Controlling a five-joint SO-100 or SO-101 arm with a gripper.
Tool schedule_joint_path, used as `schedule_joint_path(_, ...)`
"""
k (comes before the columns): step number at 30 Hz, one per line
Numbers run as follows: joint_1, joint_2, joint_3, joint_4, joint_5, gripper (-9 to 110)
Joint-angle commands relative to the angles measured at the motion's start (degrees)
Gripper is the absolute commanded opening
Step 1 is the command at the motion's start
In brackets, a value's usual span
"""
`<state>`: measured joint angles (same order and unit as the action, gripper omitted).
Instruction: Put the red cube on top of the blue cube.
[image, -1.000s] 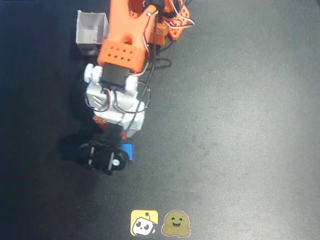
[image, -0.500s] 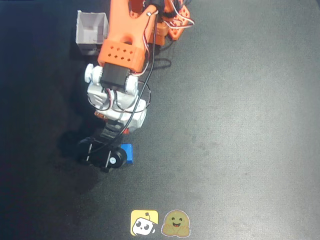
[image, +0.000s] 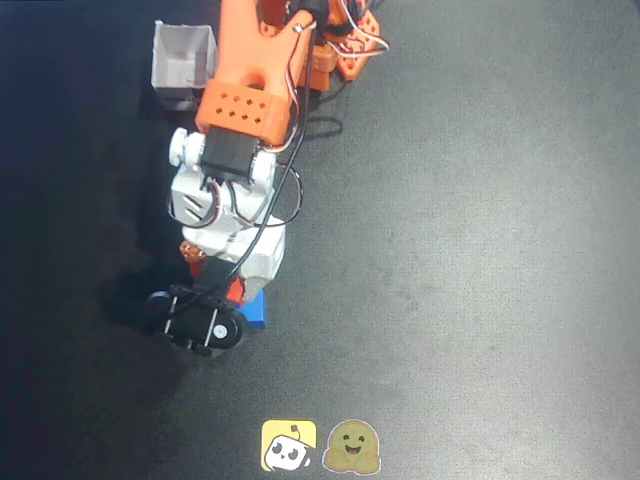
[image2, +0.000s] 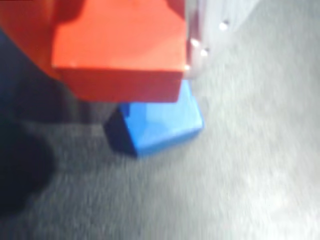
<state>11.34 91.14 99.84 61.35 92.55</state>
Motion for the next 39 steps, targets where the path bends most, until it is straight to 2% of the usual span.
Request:
schedule_joint_path(1, -0.18, -0.62, -2.02, -2.2, -0.35, 1)
schedule_joint_path(39, -2.64, -5.98, 4.48, -8.88, 2.29, 1)
